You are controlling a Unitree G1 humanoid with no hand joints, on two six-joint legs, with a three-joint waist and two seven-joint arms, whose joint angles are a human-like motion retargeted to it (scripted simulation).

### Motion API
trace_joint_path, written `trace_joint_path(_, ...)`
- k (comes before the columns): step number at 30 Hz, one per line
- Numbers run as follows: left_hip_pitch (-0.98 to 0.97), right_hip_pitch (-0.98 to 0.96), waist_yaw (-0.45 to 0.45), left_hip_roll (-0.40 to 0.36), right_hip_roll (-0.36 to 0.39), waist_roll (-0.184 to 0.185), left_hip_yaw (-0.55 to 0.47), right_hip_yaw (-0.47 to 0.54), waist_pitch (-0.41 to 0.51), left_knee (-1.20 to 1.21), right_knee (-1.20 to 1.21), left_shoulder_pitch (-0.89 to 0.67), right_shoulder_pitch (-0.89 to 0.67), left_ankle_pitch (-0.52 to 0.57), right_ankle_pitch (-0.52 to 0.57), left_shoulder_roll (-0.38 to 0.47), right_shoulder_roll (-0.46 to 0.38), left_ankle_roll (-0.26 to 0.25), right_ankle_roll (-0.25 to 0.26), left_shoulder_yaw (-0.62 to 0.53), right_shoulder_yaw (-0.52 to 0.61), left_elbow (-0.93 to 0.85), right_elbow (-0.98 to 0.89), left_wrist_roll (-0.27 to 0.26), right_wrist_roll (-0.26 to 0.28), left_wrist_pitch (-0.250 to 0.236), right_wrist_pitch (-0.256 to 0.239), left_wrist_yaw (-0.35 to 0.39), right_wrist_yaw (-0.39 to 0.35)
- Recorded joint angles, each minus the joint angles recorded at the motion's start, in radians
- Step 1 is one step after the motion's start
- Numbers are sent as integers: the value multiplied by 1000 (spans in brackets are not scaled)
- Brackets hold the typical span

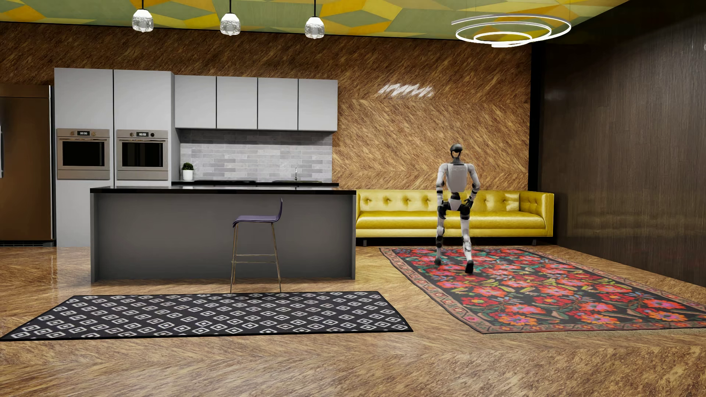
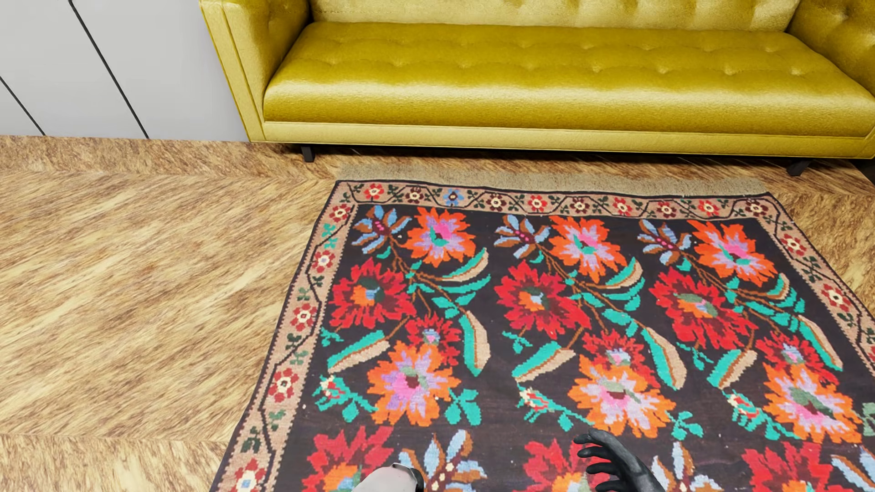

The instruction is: Move towards the sofa

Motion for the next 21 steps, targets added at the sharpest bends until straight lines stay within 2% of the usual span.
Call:
trace_joint_path(1, -5, -43, -17, -47, -48, -34, 0, 0, -5, 83, 160, -12, 20, 131, 199, 0, 25, 0, 0, -27, 15, 18, 84, 0, 0, 0, 0, 0, 0)
trace_joint_path(2, 50, -88, -42, -78, -63, -40, 0, 0, 8, 139, 331, -30, 43, 129, 366, 3, 43, 0, 0, -19, 43, 16, 182, 0, 0, 0, 0, 0, 0)
trace_joint_path(3, 110, -206, -66, -104, -62, -28, 0, 0, 18, 146, 544, -68, 55, 103, 353, -9, 34, 0, 0, -4, 95, -2, 265, 0, 0, 0, 0, 0, 0)
trace_joint_path(4, 208, -307, -112, -125, -77, -32, 0, 0, 40, 120, 714, -98, 50, 53, 194, 4, 46, 0, 0, 29, 157, -54, 350, 0, 0, 0, 0, 0, 0)
trace_joint_path(5, 301, -392, -191, -126, -62, -7, 0, 0, 41, 96, 793, -136, 71, -1, 41, 3, 42, 0, 0, 62, 192, -97, 414, 0, 0, 0, 0, 0, 0)
trace_joint_path(6, 393, -471, -257, -118, -54, 12, 0, 0, 39, 64, 791, -184, 105, -54, -33, 9, 38, 0, 0, 81, 225, -137, 462, 0, 0, 0, 0, 0, 0)
trace_joint_path(7, 476, -549, -320, -102, -42, 29, 0, 0, 35, 24, 715, -226, 146, -121, -62, 21, 33, 0, 0, 130, 234, -207, 480, 0, 0, 0, 0, 0, 0)
trace_joint_path(9, 634, -634, -414, -58, -34, 54, 0, 0, 23, -49, 389, -305, 233, -250, -24, 41, 13, 0, 0, 249, 254, -325, 500, 0, 0, 0, 0, 0, 0)
trace_joint_path(10, 726, -652, -437, -56, -49, 48, 0, 0, 17, -99, 192, -347, 269, -323, 54, 47, 5, 0, 0, 306, 253, -362, 498, 0, 0, 0, 0, 0, 0)
trace_joint_path(11, 757, -688, -467, -53, -55, 44, 0, 0, -1, -110, 1, -390, 285, -379, 179, 48, -1, 0, 0, 386, 257, -399, 501, 0, 0, 0, 0, 0, 0)
trace_joint_path(12, 786, -711, -488, -37, -61, 45, 0, 0, -18, -109, -63, -428, 296, -417, 525, 53, -5, 0, 0, 438, 262, -432, 501, 0, 0, 0, 0, 0, 0)
trace_joint_path(13, 793, -736, -518, -17, -64, 46, 0, 0, -28, -92, -505, -454, 298, -430, 730, 60, -3, 0, 0, 483, 264, -468, 515, 0, 0, 0, 0, 0, 0)
trace_joint_path(14, 836, -784, -515, -17, -60, 42, 0, 0, -39, -84, -122, -469, 307, -418, 730, 60, 6, 0, 0, 488, 228, -472, 533, 0, 0, 0, 0, 0, 0)
trace_joint_path(15, 859, -790, -535, 15, -37, 49, 0, 0, -39, -37, -49, -455, 304, -376, 465, 59, 14, 0, 0, 508, 213, -490, 545, 0, 0, 0, 0, 0, 0)
trace_joint_path(16, 854, -779, -542, 20, -8, 52, 0, 0, -55, 57, 5, -412, 309, -290, 313, 39, 13, 0, 0, 549, 204, -507, 552, 0, 0, 0, 0, 0, 0)
trace_joint_path(17, 825, -782, -516, 67, 57, 66, 0, 0, -66, 207, 73, -372, 313, -159, 177, 23, 20, 0, 0, 542, 202, -477, 571, 0, 0, 0, 0, 0, 0)
trace_joint_path(18, 764, -714, -513, 106, 76, 83, 0, 0, -51, 404, 120, -350, 299, -44, 94, 9, 22, 0, 0, 493, 195, -418, 575, 0, 0, 0, 0, 0, 0)
trace_joint_path(19, 697, -623, -496, 106, 74, 82, 0, 0, -20, 616, 154, -326, 281, 18, 39, -33, 26, 0, 0, 510, 168, -345, 525, 0, 0, 0, 0, 0, 0)
trace_joint_path(20, 606, -571, -467, 95, 86, 76, 0, 0, -4, 793, 148, -335, 237, 19, 8, -44, 28, 0, 0, 442, 152, -244, 535, 0, 0, 0, 0, 0, 0)
trace_joint_path(21, 523, -527, -400, 106, 114, 71, 0, 0, 10, 875, 113, -336, 190, 22, 8, -18, 20, 0, 0, 267, 164, -197, 451, 0, 0, 0, 0, 0, 0)
